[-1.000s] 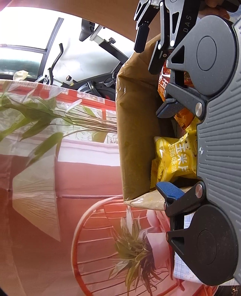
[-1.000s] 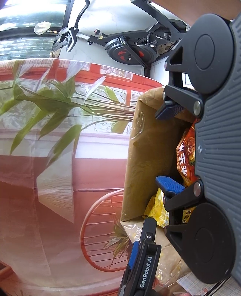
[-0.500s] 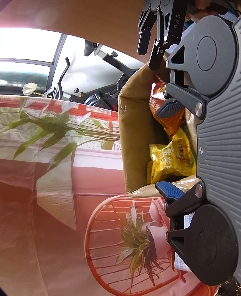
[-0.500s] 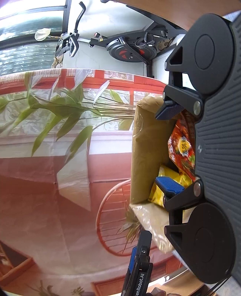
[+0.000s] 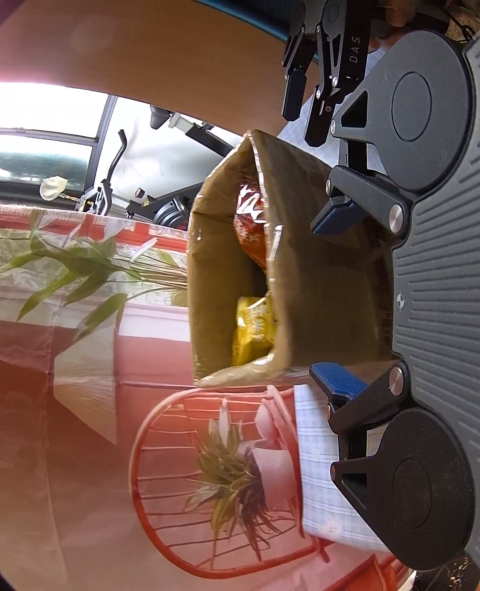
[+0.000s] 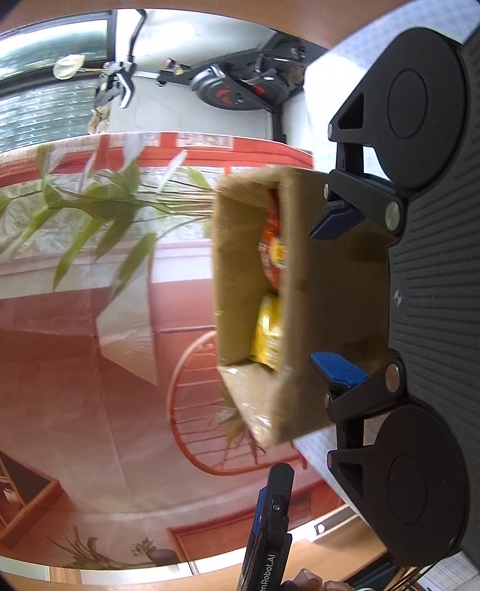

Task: Organize snacks
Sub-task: 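Withdraw both tools from the box toward the table, then reach the left tool to the silver candies while the right tool reaches the bread bag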

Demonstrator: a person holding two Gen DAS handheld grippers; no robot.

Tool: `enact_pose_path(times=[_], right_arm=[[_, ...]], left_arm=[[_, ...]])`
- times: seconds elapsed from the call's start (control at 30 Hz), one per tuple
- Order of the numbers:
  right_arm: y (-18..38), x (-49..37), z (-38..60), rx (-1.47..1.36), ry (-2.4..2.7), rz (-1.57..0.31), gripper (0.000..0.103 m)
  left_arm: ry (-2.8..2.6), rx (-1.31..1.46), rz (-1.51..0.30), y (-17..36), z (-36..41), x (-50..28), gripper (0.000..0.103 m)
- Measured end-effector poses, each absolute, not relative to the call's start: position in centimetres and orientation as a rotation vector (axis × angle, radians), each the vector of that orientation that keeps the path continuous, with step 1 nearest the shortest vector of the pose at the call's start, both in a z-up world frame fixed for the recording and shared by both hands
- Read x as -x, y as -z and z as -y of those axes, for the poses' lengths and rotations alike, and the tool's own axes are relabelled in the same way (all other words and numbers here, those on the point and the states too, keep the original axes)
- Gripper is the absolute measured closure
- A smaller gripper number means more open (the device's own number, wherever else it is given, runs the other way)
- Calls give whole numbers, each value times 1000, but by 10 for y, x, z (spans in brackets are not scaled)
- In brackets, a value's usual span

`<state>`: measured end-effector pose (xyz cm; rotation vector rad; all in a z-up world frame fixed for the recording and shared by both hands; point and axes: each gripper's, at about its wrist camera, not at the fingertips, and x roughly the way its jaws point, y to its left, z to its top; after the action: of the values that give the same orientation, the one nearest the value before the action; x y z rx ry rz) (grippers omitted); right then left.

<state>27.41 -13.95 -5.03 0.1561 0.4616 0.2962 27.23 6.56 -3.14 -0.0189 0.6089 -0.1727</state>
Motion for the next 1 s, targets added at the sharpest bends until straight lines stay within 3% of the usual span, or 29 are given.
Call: enact_pose_path(times=[0.4,0.7,0.8,1.0], right_arm=[[119,-237,105,-127,-363,-610,32],[152,-229,94,-121,-404,-711,32],[158,-228,88,-92,-422,-728,17],[168,-225,73,-28,-477,-757,9]], left_arm=[[116,101,-711,103,-82,-242,25],[89,140,-765,129,-89,-238,25],[90,146,-776,134,-88,-236,25],[94,148,-790,139,-86,-232,25]])
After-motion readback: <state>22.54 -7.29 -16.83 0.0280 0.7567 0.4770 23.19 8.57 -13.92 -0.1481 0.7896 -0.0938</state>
